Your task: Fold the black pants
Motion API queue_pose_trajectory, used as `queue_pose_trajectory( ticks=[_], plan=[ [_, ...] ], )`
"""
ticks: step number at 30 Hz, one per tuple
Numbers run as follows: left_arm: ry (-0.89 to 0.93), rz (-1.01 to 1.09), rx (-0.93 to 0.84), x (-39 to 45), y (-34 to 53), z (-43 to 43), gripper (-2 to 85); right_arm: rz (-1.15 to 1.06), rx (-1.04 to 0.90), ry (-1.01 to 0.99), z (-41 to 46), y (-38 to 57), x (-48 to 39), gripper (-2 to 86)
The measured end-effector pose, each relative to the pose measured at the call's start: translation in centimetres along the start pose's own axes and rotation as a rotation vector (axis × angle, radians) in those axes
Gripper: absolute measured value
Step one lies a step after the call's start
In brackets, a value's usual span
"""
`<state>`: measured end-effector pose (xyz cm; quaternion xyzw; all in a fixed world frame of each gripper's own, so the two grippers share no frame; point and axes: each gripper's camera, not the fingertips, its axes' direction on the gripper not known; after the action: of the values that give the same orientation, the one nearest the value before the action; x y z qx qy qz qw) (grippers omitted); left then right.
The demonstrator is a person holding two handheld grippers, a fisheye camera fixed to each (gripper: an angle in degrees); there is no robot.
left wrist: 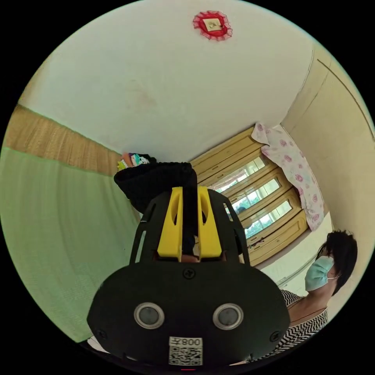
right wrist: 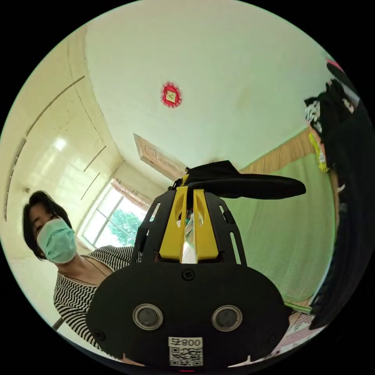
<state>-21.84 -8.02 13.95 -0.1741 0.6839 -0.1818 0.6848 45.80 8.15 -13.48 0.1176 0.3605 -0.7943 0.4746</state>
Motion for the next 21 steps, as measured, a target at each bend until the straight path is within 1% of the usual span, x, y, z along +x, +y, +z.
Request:
queue_pose_trajectory(
  ticks=[1, 2, 3, 5, 6, 7, 8, 9, 10, 11, 12, 13, 14, 15, 17, 18, 19, 21],
  plan=[
    [0.069, 0.029, -0.028, 1.5, -1.8, 4.6, 5.7, -0.024, 0.033, 0.024, -2.0, -0.1, -0.4, 1.6],
    [0.130, 0.061, -0.063, 3.0, -3.3, 9.2, 5.6, -0.063, 0.101, 0.071, -5.9, 0.2, -1.2, 1.6],
    [0.154, 0.079, -0.083, 3.7, -4.0, 11.6, 5.6, -0.091, 0.165, 0.113, -9.5, 0.9, -1.7, 1.6],
    [0.199, 0.142, -0.180, 6.1, -5.7, 20.9, 5.6, -0.115, 0.233, 0.184, -14.2, 2.6, -2.0, 1.6],
    [0.203, 0.155, -0.207, 6.6, -5.9, 23.1, 5.6, -0.121, 0.264, 0.244, -16.8, 4.2, -1.9, 1.6],
    [0.201, 0.175, -0.267, 7.1, -6.0, 27.6, 5.7, -0.116, 0.279, 0.275, -18.0, 5.1, -1.6, 1.7],
    [0.194, 0.178, -0.335, 7.1, -5.9, 32.0, 5.7, -0.088, 0.306, 0.331, -20.0, 7.1, -0.6, 1.7],
    [0.181, 0.179, -0.367, 7.0, -5.7, 34.1, 5.8, -0.045, 0.321, 0.377, -21.5, 9.1, 1.0, 1.7],
    [0.138, 0.184, -0.437, 6.6, -5.2, 38.2, 5.9, -0.016, 0.324, 0.398, -22.1, 10.1, 2.0, 1.7],
    [0.086, 0.162, -0.518, 5.7, -4.4, 42.1, 6.0, 0.067, 0.334, 0.425, -23.2, 12.3, 4.5, 1.7],
    [0.051, 0.143, -0.561, 5.1, -3.9, 43.9, 6.0, 0.165, 0.342, 0.427, -23.9, 14.6, 7.4, 1.8],
    [-0.019, 0.121, -0.641, 4.1, -3.1, 47.1, 6.1, 0.212, 0.336, 0.428, -24.0, 15.7, 8.9, 1.8],
    [-0.094, 0.114, -0.695, 3.3, -2.3, 49.4, 6.1, 0.306, 0.315, 0.441, -24.1, 17.8, 11.5, 1.9],
    [-0.100, 0.116, -0.684, 3.1, -2.2, 50.2, 6.2, 0.367, 0.287, 0.444, -23.9, 19.6, 13.5, 1.9],
    [0.032, 0.033, -0.642, 2.5, -2.4, 52.3, 6.4, 0.362, 0.310, 0.357, -24.2, 21.5, 15.0, 2.0],
    [0.033, 0.036, -0.647, 2.7, -2.6, 52.9, 6.4, 0.356, 0.347, 0.311, -24.9, 22.3, 15.5, 2.0],
    [0.013, 0.082, -0.663, 3.3, -2.9, 54.0, 6.5, 0.347, 0.357, 0.310, -25.2, 22.5, 15.6, 2.0],
    [-0.002, 0.126, -0.677, 4.3, -3.3, 55.7, 6.6, 0.308, 0.327, 0.387, -25.6, 22.6, 15.3, 2.0]
  ],
)
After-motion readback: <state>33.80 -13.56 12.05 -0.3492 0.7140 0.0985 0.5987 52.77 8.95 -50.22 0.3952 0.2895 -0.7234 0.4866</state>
